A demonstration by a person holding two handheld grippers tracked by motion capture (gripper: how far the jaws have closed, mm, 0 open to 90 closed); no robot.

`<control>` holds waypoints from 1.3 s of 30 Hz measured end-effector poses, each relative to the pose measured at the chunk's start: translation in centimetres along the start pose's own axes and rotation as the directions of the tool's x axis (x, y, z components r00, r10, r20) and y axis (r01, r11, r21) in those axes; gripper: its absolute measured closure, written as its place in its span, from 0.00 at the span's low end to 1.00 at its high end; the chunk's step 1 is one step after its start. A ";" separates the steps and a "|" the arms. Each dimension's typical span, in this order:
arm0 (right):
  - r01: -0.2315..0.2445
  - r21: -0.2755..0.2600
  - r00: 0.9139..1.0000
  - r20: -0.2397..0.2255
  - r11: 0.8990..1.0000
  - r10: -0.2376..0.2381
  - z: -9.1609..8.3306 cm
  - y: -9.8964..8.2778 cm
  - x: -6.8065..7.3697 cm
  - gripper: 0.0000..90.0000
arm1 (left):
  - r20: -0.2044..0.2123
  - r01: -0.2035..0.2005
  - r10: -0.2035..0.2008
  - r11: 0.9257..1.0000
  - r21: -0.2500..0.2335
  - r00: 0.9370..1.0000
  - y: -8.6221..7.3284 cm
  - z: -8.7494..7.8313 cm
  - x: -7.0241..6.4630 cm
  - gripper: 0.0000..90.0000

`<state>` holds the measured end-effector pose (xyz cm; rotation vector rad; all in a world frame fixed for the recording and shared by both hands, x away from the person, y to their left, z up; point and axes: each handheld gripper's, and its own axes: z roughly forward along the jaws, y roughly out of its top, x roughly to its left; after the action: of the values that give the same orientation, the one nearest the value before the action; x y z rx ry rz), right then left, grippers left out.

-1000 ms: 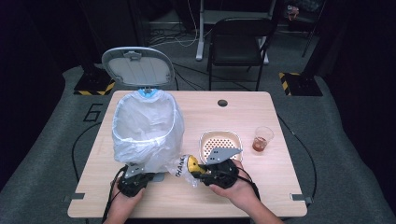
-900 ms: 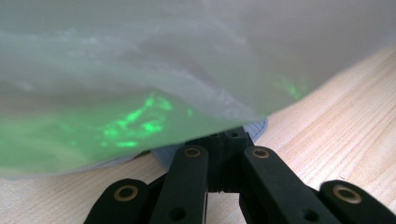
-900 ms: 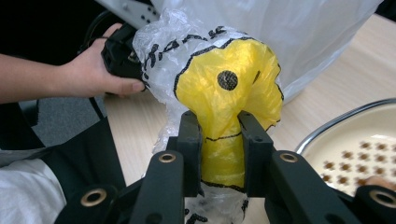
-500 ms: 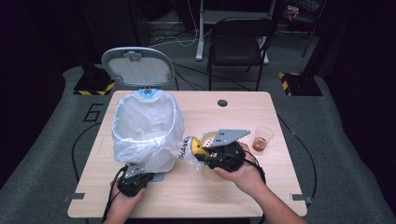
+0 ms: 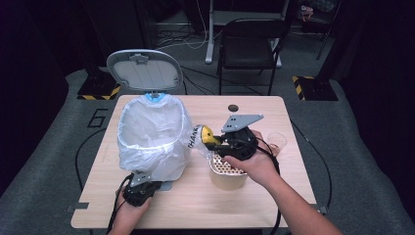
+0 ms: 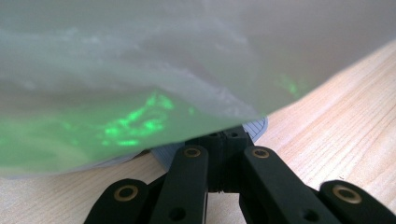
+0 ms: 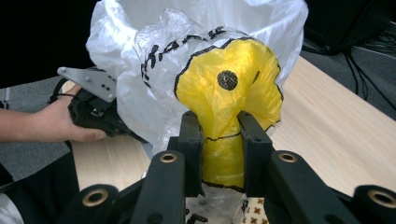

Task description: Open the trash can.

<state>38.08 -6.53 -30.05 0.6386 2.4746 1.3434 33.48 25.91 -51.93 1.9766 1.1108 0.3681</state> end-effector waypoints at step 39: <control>0.096 -0.015 0.994 -0.054 0.995 -0.097 6.6 8.6 0.6 0.83 | -0.015 0.044 -0.044 0.999 -0.023 0.999 -0.1 0.1 -0.1 1.00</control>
<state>42.52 2.74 -26.40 0.4795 2.5027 1.3562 33.42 25.79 -52.02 1.9298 1.1528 0.3711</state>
